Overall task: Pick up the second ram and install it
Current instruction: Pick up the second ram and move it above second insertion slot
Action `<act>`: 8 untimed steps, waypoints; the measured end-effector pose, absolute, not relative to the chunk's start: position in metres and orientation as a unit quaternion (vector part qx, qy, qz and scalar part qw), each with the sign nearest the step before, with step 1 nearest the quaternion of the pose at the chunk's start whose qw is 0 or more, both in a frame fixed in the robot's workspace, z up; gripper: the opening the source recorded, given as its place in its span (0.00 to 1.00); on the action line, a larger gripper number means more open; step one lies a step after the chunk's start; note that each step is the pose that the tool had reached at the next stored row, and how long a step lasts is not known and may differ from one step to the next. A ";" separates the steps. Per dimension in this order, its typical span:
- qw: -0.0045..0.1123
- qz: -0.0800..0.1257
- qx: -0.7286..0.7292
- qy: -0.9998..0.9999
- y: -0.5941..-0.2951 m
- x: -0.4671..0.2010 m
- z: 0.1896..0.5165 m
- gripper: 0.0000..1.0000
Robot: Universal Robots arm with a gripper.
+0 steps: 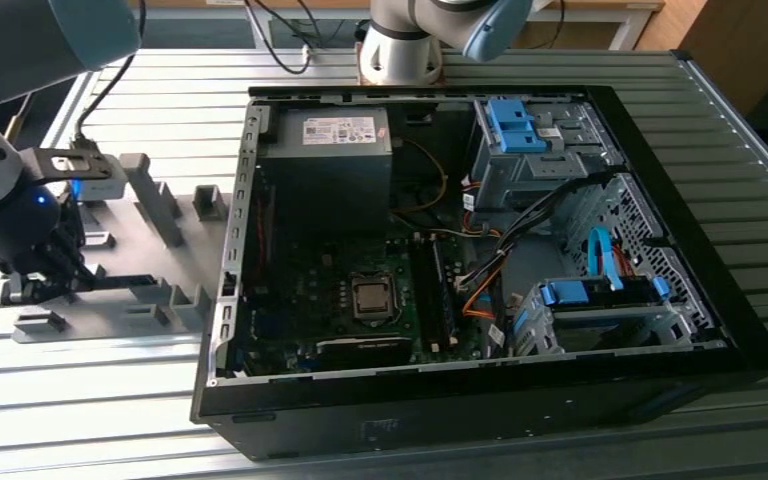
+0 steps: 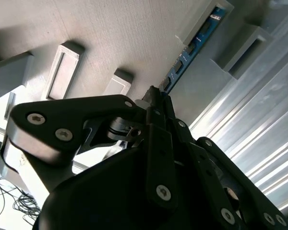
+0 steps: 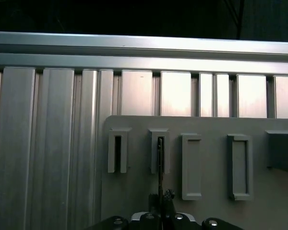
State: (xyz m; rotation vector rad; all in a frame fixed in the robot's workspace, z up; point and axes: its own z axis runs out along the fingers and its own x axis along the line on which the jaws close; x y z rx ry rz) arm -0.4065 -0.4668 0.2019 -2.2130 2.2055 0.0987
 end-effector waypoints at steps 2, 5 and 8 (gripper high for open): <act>0.008 0.032 -0.708 0.706 -0.467 -0.406 0.203 0.14; 0.008 0.032 -0.708 0.706 -0.467 -0.406 0.203 0.14; 0.008 0.032 -0.708 0.706 -0.467 -0.406 0.203 0.14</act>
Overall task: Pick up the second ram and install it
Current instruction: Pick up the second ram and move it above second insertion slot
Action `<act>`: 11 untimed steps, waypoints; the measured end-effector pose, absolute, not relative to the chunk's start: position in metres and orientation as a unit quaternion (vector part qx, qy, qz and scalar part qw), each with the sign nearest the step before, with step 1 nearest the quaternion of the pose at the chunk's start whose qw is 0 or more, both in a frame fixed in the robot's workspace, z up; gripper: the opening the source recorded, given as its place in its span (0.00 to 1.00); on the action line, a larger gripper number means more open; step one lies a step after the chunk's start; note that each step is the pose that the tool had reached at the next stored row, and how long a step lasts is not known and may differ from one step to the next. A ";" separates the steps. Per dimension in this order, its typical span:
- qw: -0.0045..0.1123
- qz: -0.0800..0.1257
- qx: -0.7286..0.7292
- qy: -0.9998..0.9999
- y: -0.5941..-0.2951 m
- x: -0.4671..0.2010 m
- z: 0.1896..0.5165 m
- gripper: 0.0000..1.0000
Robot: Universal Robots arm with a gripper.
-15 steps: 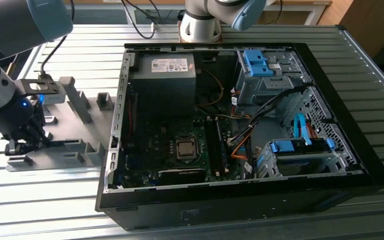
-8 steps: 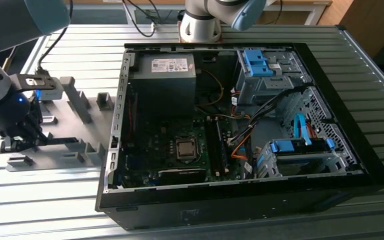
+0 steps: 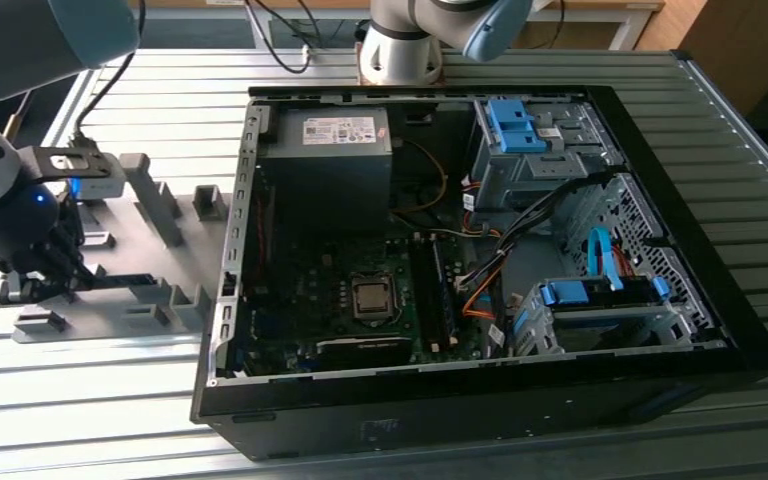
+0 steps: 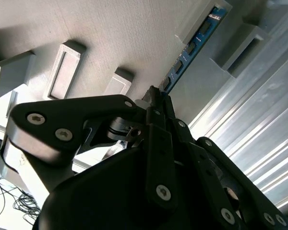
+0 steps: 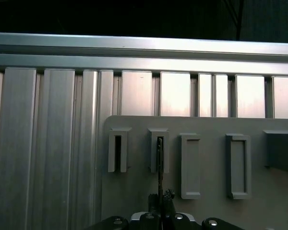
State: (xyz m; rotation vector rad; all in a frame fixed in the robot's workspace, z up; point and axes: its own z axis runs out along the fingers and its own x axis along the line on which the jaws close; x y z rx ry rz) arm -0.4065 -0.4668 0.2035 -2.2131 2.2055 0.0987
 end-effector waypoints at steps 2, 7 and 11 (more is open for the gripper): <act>0.008 0.032 -0.708 0.706 -0.467 -0.407 0.204 0.14; 0.008 0.032 -0.708 0.706 -0.467 -0.407 0.207 0.14; 0.008 0.032 -0.708 0.706 -0.467 -0.406 0.210 0.14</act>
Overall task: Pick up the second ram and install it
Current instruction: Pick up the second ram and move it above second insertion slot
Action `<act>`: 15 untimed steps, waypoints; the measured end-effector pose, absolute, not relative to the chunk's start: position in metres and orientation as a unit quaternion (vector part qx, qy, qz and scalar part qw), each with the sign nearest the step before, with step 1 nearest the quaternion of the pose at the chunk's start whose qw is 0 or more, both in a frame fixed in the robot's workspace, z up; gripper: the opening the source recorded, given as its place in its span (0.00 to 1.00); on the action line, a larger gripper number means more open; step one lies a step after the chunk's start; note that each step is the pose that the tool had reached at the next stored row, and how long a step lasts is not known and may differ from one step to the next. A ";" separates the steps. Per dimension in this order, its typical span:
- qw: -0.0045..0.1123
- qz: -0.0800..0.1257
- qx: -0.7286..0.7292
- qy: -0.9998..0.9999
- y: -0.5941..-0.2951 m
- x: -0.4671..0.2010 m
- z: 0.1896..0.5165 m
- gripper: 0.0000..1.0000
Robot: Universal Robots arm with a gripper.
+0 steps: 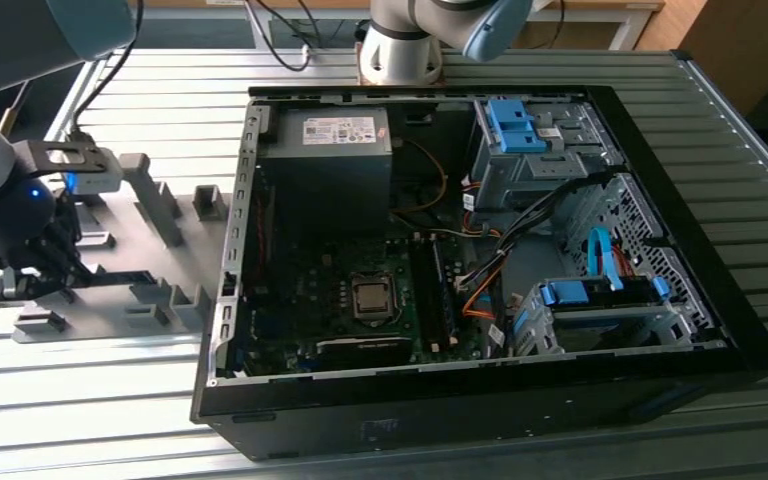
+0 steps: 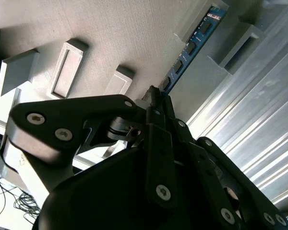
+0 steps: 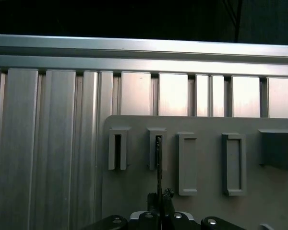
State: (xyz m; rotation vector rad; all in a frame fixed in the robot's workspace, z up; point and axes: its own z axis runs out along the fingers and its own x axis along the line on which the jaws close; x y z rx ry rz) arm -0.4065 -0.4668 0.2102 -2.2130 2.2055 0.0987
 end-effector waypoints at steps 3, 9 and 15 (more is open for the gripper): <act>0.008 0.032 -0.708 0.706 -0.467 -0.406 0.212 0.14; 0.008 0.032 -0.708 0.706 -0.467 -0.406 0.216 0.14; 0.008 0.032 -0.708 0.706 -0.467 -0.407 0.221 0.14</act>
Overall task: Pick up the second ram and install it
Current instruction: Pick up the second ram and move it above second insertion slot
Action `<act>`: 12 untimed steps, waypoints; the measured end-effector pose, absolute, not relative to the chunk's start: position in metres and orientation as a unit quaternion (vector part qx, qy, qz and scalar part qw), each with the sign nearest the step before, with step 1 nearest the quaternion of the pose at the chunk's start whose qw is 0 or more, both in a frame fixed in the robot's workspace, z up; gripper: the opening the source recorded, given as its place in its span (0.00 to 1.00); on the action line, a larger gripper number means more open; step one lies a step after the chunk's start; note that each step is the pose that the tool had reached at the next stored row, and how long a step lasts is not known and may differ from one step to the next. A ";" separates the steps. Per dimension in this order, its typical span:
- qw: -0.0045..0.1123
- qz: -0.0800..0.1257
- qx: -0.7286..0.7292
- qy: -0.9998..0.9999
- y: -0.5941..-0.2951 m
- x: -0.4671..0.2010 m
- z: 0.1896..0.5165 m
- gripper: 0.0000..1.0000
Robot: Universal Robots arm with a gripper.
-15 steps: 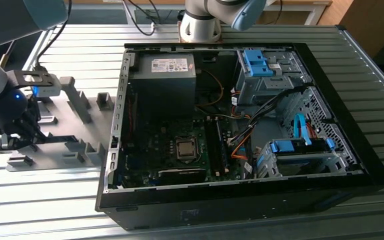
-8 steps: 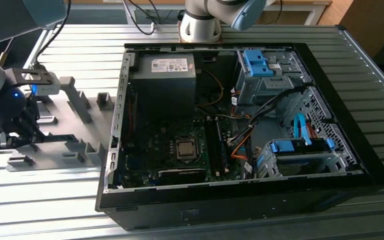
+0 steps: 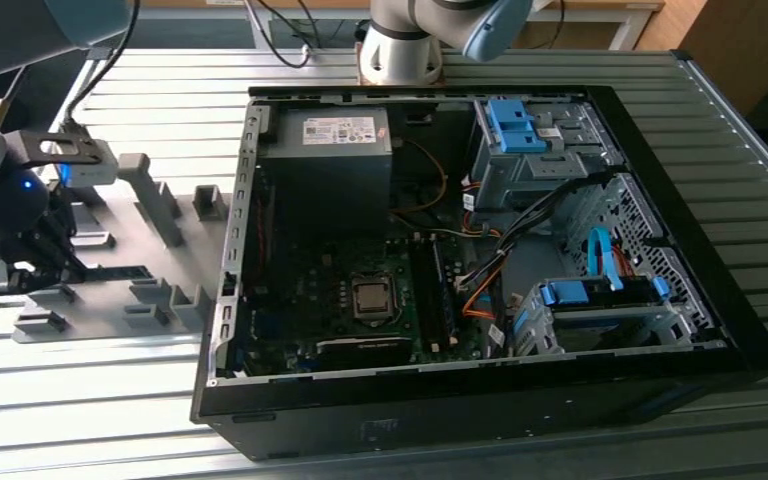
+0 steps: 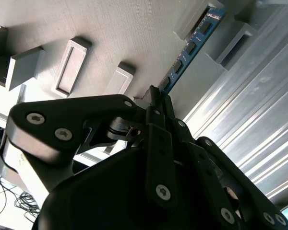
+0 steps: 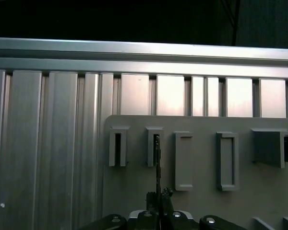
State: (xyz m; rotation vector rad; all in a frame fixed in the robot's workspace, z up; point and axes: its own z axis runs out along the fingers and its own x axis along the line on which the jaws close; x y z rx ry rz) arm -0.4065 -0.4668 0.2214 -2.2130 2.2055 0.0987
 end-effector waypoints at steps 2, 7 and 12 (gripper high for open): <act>0.008 0.032 -0.708 0.706 -0.467 -0.406 0.223 0.14; 0.008 0.032 -0.708 0.706 -0.467 -0.407 0.228 0.14; 0.008 0.032 -0.708 0.706 -0.467 -0.407 0.232 0.14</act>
